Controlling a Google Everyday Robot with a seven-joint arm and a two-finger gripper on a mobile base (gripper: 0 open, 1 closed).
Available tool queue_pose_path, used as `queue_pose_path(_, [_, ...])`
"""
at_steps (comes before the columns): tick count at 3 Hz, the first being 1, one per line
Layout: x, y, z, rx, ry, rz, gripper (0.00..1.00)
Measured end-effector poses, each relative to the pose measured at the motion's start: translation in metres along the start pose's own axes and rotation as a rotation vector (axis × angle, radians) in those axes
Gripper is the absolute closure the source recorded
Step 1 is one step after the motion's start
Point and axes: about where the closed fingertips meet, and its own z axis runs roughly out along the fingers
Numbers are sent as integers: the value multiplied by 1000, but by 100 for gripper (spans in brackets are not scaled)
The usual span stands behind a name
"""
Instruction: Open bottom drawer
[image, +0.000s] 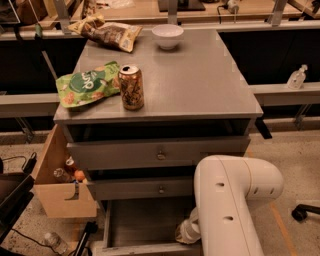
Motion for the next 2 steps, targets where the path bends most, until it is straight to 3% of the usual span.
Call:
queue_pose_path(1, [-13,38,4,-57,-24,62,100])
queue_pose_path(2, [-14,36,4,-57,-24,62,100])
